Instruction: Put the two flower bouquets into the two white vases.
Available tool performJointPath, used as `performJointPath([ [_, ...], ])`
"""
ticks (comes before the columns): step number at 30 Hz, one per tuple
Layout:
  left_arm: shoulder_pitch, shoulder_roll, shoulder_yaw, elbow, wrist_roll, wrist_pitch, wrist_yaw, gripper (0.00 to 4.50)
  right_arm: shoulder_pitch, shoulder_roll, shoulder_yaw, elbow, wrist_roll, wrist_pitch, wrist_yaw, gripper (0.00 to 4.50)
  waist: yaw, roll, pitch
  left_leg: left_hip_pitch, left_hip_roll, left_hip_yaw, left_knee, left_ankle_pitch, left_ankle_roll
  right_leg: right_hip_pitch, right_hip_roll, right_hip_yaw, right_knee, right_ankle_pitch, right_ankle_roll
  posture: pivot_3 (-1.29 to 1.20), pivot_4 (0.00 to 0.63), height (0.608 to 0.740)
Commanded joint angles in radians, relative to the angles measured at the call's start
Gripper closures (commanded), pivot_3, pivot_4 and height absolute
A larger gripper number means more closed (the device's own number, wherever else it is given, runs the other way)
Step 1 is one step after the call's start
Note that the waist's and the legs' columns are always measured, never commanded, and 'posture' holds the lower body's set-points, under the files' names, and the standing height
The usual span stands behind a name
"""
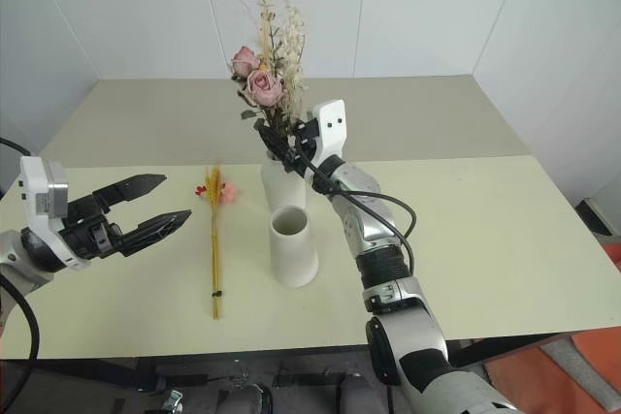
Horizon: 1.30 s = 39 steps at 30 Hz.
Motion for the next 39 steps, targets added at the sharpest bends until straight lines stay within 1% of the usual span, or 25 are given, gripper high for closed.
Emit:
performJointPath([
  [1,-0.016,0.018,-0.002,-0.005,0.013,-0.004,0.007,0.0,0.0,-0.053,0.008,-0.132,0.007,0.038,0.035,0.03,0.0,0.0,0.0,0.0,0.0,0.0,0.0,0.0,0.0,0.0,0.0,0.0,0.0,0.0,0.0,0.0,0.15,0.74],
  [3,-0.015,0.032,-0.022,-0.008,0.042,0.021,0.041,0.0,0.025,-0.116,0.021,-0.205,0.02,0.099,0.088,0.03,0.003,0.0,0.0,0.0,0.0,0.0,0.0,0.0,0.0,0.0,0.0,0.0,0.0,0.0,0.0,0.0,0.15,0.74],
  [6,-0.017,0.065,-0.089,-0.001,0.125,0.083,0.124,0.0,0.063,-0.224,0.028,-0.307,0.047,0.193,0.167,0.03,0.006,0.0,0.0,0.0,0.0,0.0,0.0,0.0,0.0,0.001,0.0,0.0,-0.001,0.0,0.0,0.0,0.15,0.74],
  [8,-0.051,0.099,-0.172,0.004,0.168,0.216,0.216,0.0,0.092,-0.332,0.017,-0.387,0.074,0.251,0.247,0.03,0.012,-0.001,0.0,0.0,-0.001,0.0,0.0,0.0,0.0,0.001,0.0,0.0,-0.001,0.0,0.0,0.0,0.15,0.74],
  [11,-0.121,0.102,-0.235,0.015,0.171,0.367,0.3,0.0,0.116,-0.424,0.004,-0.448,0.116,0.318,0.308,0.03,0.017,-0.001,0.001,0.0,-0.001,0.0,0.0,0.0,0.0,0.001,0.0,0.0,-0.001,0.0,0.001,0.0,0.15,0.74],
  [13,-0.213,0.076,-0.304,0.051,0.179,0.496,0.365,0.0,0.138,-0.5,-0.019,-0.486,0.15,0.339,0.369,0.03,0.019,-0.001,0.001,0.0,0.0,-0.001,0.0,0.0,0.0,0.001,0.001,0.0,-0.001,0.0,0.001,0.0,0.15,0.74],
  [15,-0.305,0.022,-0.363,0.102,0.197,0.595,0.427,0.0,0.15,-0.549,-0.038,-0.514,0.18,0.354,0.404,0.03,0.023,-0.001,0.001,0.0,-0.001,-0.001,0.0,0.0,0.0,0.001,0.001,-0.001,-0.001,0.0,0.001,0.0,0.15,0.74],
  [18,-0.392,-0.043,-0.415,0.159,0.225,0.686,0.48,0.0,0.156,-0.579,-0.049,-0.54,0.206,0.363,0.424,0.03,0.021,-0.002,0.001,0.001,-0.001,-0.001,0.0,0.0,0.0,0.002,0.001,0.0,-0.001,0.0,0.001,0.0,0.15,0.74],
  [19,-0.431,-0.075,-0.456,0.206,0.256,0.727,0.513,0.0,0.16,-0.591,-0.053,-0.554,0.215,0.362,0.435,0.03,0.023,-0.002,0.001,0.0,-0.001,-0.001,0.0,0.0,0.0,0.002,0.001,0.0,-0.001,0.0,0.001,0.0,0.15,0.74],
  [21,-0.484,-0.13,-0.524,0.288,0.322,0.757,0.564,0.0,0.166,-0.615,-0.059,-0.579,0.229,0.364,0.459,0.03,0.025,-0.002,0.001,0.0,-0.001,-0.002,0.0,0.0,0.0,0.002,0.001,0.0,-0.001,0.0,0.001,0.0,0.15,0.74],
  [24,-0.532,-0.188,-0.555,0.377,0.369,0.76,0.577,0.0,0.181,-0.655,-0.07,-0.608,0.258,0.366,0.508,0.03,0.028,-0.002,0.001,0.0,-0.002,-0.002,0.0,0.0,0.0,0.002,0.0,-0.001,-0.001,0.0,0.001,0.0,0.15,0.74],
  [26,-0.562,-0.213,-0.581,0.429,0.408,0.744,0.584,0.38,0.194,-0.692,-0.085,-0.615,0.292,0.378,0.556,0.0,0.031,-0.002,0.001,0.002,-0.002,-0.002,0.0,0.0,0.0,0.004,0.0,0.0,-0.001,0.0,0.001,0.0,0.15,0.74],
  [28,-0.576,-0.226,-0.587,0.45,0.432,0.728,0.582,0.86,0.21,-0.728,-0.098,-0.615,0.317,0.383,0.603,0.0,0.033,-0.002,0.001,0.003,-0.003,-0.002,0.0,0.0,0.0,0.005,0.0,-0.001,-0.001,0.0,0.001,0.0,0.15,0.74],
  [33,-0.593,-0.242,-0.556,0.473,0.483,0.686,0.583,2.53,0.241,-0.798,-0.12,-0.601,0.37,0.384,0.695,0.0,0.033,-0.002,0.001,0.005,-0.003,-0.002,0.0,0.0,0.0,0.007,0.0,0.0,-0.001,-0.001,0.001,0.0,0.15,0.74],
  [35,-0.594,-0.235,-0.527,0.467,0.498,0.663,0.584,3.18,0.256,-0.818,-0.122,-0.593,0.372,0.375,0.728,0.0,0.032,-0.002,0.001,0.005,-0.003,-0.002,0.0,0.0,0.0,0.007,0.0,0.0,-0.001,-0.001,0.001,0.0,0.15,0.74],
  [37,-0.59,-0.237,-0.464,0.447,0.492,0.646,0.586,3.83,0.27,-0.833,-0.124,-0.585,0.375,0.371,0.752,0.0,0.028,-0.002,0.001,0.004,-0.002,-0.002,0.0,0.0,0.0,0.006,0.0,0.0,-0.001,-0.001,0.001,0.0,0.15,0.74],
  [38,-0.59,-0.232,-0.428,0.432,0.478,0.644,0.575,4.23,0.276,-0.841,-0.123,-0.581,0.375,0.369,0.763,0.0,0.027,-0.002,0.001,0.003,-0.002,-0.002,0.0,0.0,0.0,0.005,0.0,0.0,-0.001,0.0,0.001,0.0,0.15,0.74],
  [39,-0.586,-0.23,-0.399,0.414,0.47,0.637,0.569,4.48,0.282,-0.848,-0.125,-0.579,0.376,0.368,0.772,0.0,0.026,-0.002,0.002,0.002,-0.002,-0.002,0.0,0.0,0.0,0.004,0.0,0.0,-0.001,0.0,0.001,0.0,0.15,0.74],
])
